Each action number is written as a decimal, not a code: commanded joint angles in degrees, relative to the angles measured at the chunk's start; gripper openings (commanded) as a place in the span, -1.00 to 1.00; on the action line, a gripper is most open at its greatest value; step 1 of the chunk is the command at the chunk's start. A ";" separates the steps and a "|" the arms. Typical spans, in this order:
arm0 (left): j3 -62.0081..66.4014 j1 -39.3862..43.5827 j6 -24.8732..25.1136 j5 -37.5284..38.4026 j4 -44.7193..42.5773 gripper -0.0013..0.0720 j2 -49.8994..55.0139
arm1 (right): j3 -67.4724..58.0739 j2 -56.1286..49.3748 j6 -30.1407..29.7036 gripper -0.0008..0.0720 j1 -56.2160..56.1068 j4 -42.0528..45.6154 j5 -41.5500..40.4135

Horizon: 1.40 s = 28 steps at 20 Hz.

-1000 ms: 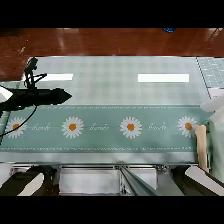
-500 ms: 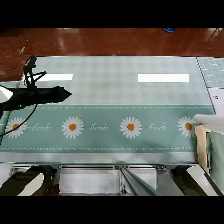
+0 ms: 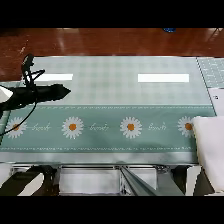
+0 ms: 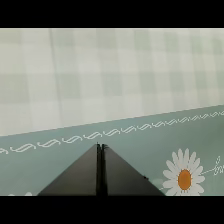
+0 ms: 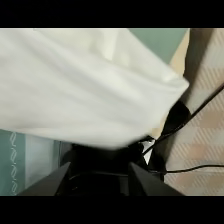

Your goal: Fold the shirts.

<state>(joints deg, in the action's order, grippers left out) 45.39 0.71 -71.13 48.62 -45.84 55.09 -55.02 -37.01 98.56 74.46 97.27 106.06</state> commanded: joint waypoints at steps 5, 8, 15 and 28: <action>8.24 -4.20 2.97 -2.51 0.20 -0.91 0.09 | -6.14 -7.43 -1.86 -0.70 0.28 -23.93 -9.20; 22.67 -4.63 2.91 -1.14 0.39 -0.92 2.10 | -15.61 -16.31 -4.00 -0.93 -9.84 -51.74 -21.55; 40.96 11.76 -3.82 15.15 -15.08 -0.92 15.47 | -25.42 -32.52 -10.93 -0.93 -66.99 -21.03 -33.94; 27.52 11.80 -13.16 16.94 -27.26 -0.91 21.68 | -25.44 -42.75 -6.25 -0.93 -84.26 -4.31 -34.12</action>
<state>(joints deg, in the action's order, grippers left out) 73.21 12.49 -83.88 64.77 -72.25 76.42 -80.40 -79.31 91.79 -8.91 91.77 72.34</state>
